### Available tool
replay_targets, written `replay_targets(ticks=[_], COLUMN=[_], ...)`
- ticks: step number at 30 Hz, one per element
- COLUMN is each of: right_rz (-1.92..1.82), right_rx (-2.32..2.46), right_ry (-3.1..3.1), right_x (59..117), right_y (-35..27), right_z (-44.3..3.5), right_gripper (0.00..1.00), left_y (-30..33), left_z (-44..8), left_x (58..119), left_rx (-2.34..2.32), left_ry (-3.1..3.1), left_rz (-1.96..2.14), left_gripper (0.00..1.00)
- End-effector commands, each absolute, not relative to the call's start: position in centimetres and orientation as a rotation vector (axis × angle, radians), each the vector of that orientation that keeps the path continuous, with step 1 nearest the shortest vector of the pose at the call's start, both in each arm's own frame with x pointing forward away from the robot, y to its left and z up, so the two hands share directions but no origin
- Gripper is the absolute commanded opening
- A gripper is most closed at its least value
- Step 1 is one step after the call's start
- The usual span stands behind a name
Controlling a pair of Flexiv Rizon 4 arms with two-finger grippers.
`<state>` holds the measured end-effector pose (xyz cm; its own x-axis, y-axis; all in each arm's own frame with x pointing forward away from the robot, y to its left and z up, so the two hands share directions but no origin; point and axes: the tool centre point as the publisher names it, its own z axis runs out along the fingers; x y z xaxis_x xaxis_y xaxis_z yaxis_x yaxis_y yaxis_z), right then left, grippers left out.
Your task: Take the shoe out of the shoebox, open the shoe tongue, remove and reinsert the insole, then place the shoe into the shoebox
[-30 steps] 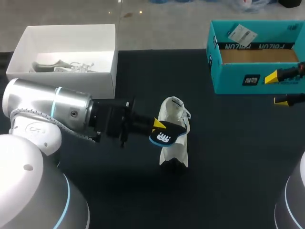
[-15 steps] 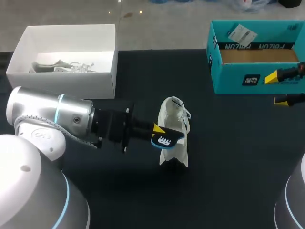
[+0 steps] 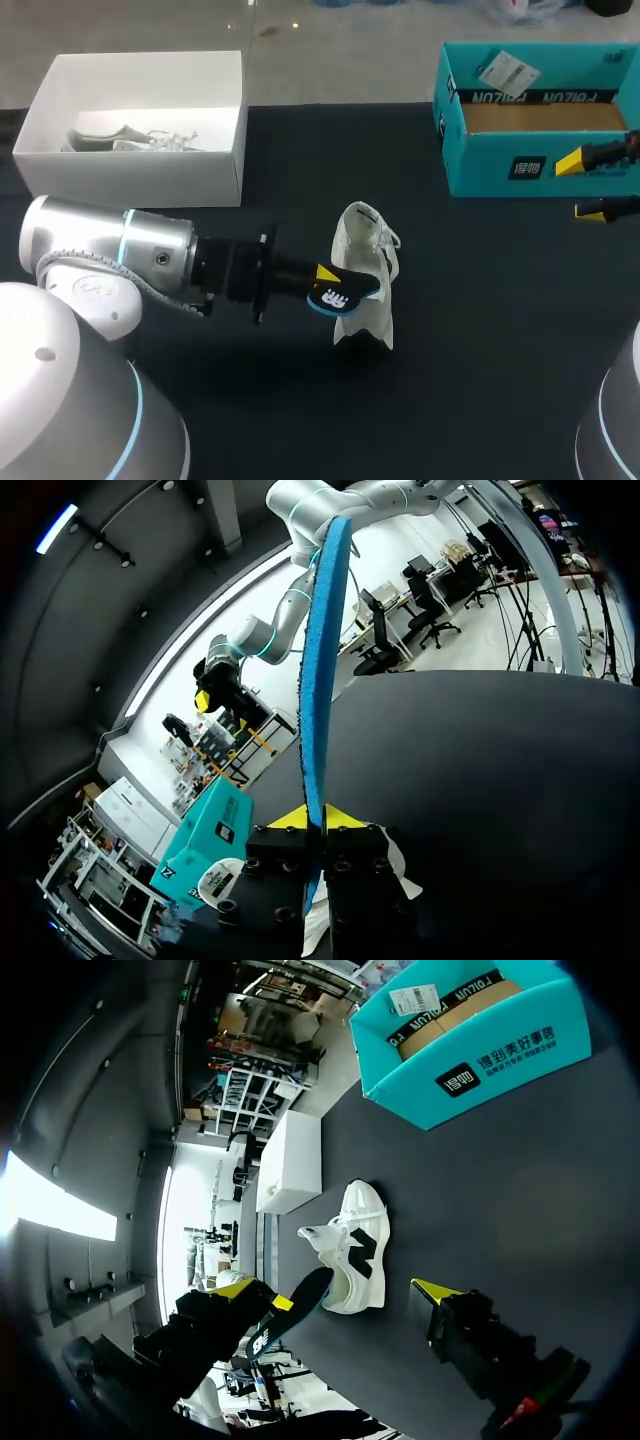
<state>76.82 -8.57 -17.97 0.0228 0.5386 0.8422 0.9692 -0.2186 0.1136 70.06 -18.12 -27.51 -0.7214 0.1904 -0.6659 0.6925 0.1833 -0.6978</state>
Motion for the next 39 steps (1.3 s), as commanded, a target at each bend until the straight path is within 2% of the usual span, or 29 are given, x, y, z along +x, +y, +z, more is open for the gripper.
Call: replay_targets(ticks=[1,9,27,34,39], right_rz=[-1.102,-1.102,-1.102,-1.102,-1.102], right_rx=[-1.803,-1.803,-1.803,-1.803,-1.803], right_ry=[-1.533,-1.533,-1.533,-1.533,-1.533], right_x=[76.7,76.7,76.7,76.7,76.7], right_y=[-8.5,-8.5,-8.5,-8.5,-8.5], right_z=[-18.0,-18.0,-18.0,-18.0,-18.0], right_gripper=[1.0,1.0,1.0,1.0,1.0], left_y=[-18.2,-18.8,-17.5,-17.4,-17.0], left_z=[-26.9,-24.2,-28.5,-28.6,-26.0], left_x=[70.0,68.6,70.8,70.6,69.4], left_rx=[0.836,0.876,0.824,0.817,0.793], left_ry=[2.015,1.964,2.033,2.044,1.913], left_rz=[-1.578,-1.585,-1.602,-1.621,-1.706], left_gripper=[0.0,0.0,0.0,0.0,0.0])
